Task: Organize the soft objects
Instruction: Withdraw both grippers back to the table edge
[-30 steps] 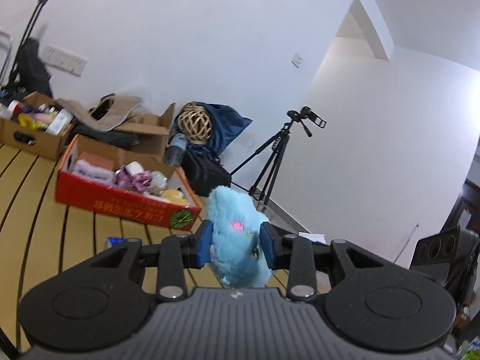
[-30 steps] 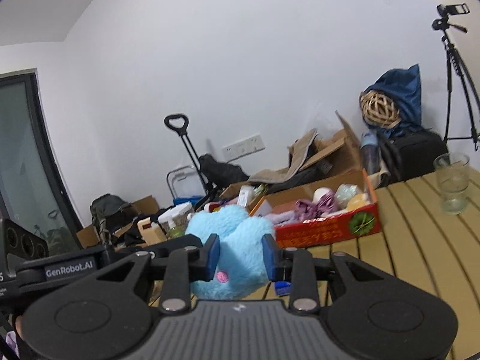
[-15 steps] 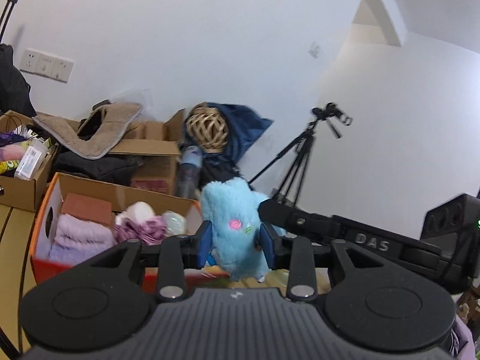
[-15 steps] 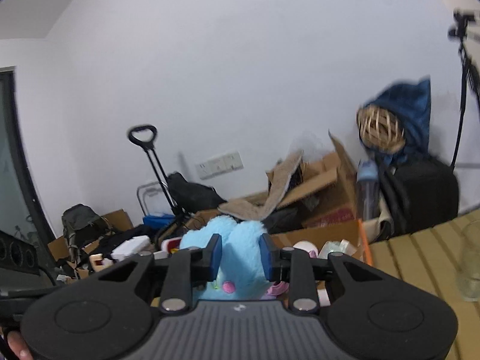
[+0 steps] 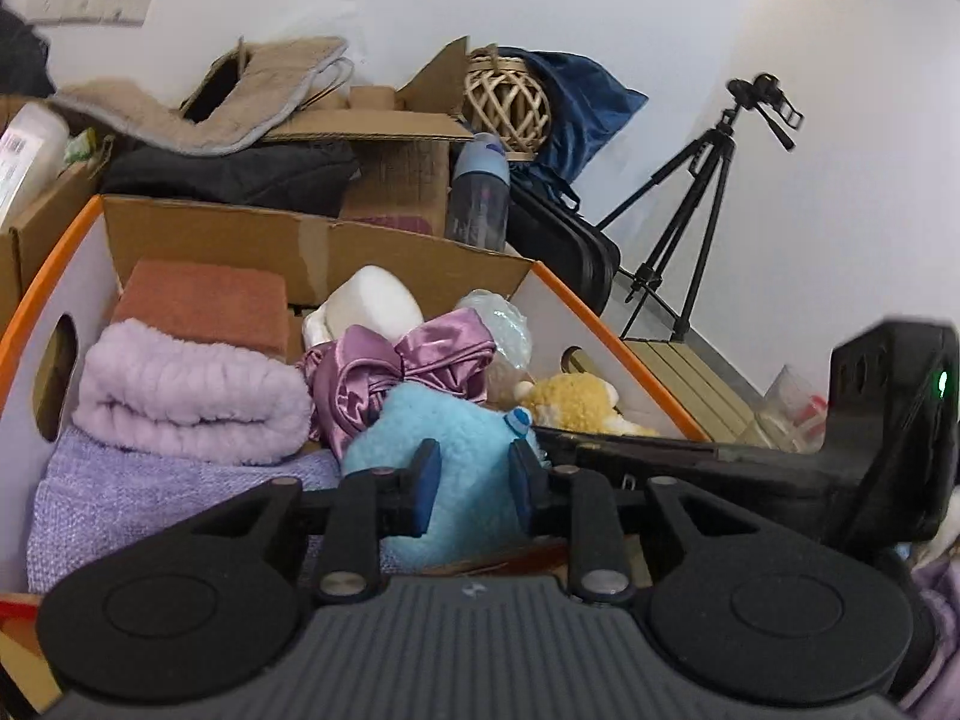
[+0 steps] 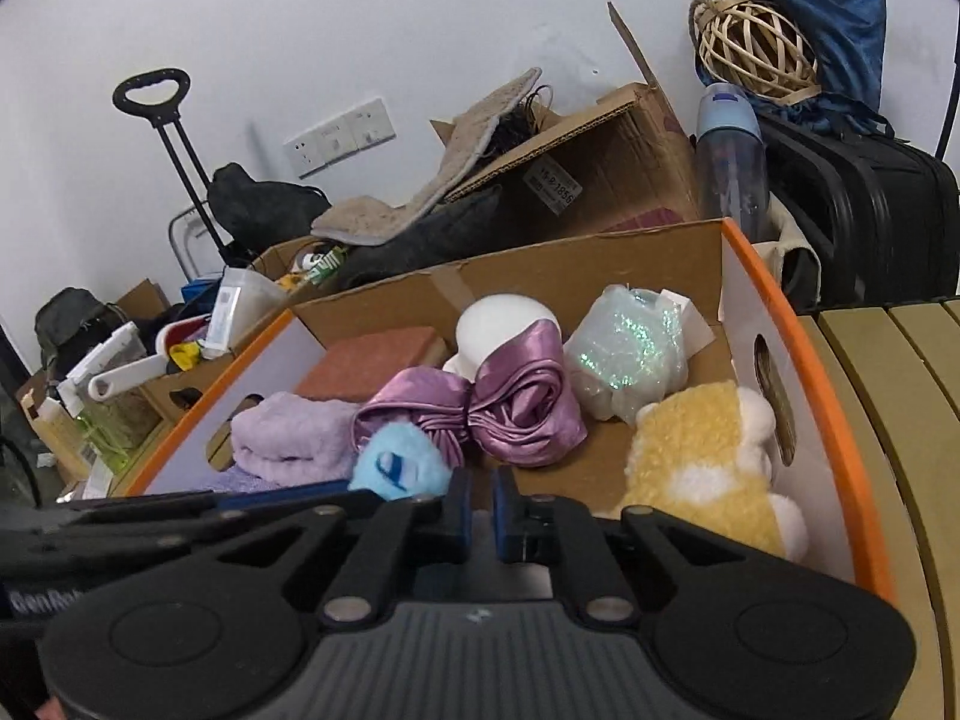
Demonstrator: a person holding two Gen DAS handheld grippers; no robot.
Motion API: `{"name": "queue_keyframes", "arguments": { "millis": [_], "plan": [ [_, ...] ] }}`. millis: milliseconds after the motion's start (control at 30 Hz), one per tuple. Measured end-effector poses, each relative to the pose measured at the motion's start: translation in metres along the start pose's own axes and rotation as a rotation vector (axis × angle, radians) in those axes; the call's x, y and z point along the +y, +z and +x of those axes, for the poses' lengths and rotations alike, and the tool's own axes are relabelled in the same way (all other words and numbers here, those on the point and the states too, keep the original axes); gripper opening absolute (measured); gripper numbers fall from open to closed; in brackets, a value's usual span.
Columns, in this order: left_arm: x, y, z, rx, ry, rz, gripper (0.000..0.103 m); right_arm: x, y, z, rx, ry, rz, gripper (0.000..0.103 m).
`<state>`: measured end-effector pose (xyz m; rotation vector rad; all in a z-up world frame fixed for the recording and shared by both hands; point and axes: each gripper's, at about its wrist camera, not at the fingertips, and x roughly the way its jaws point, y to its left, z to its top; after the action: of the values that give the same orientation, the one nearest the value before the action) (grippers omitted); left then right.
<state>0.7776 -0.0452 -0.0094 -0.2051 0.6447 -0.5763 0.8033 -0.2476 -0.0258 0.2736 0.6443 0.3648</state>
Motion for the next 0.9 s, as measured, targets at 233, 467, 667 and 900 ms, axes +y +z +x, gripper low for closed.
{"name": "queue_keyframes", "arguments": {
  "millis": [233, 467, 667, 900],
  "plan": [
    [-0.010, -0.001, 0.007, 0.036, 0.069, 0.003, 0.047, -0.001, 0.012, -0.038, -0.064, -0.057, 0.005, 0.013],
    [-0.029, 0.006, -0.095, -0.040, 0.122, 0.041, 0.048, 0.016, 0.025, -0.131, -0.123, -0.100, -0.066, 0.029],
    [-0.053, 0.004, -0.202, -0.135, 0.205, 0.074, 0.051, 0.042, 0.021, -0.209, -0.104, -0.087, -0.136, 0.037],
    [-0.085, -0.037, -0.306, -0.253, 0.292, 0.061, 0.058, 0.083, -0.007, -0.292, -0.175, -0.051, -0.176, 0.045]
  ]
}}
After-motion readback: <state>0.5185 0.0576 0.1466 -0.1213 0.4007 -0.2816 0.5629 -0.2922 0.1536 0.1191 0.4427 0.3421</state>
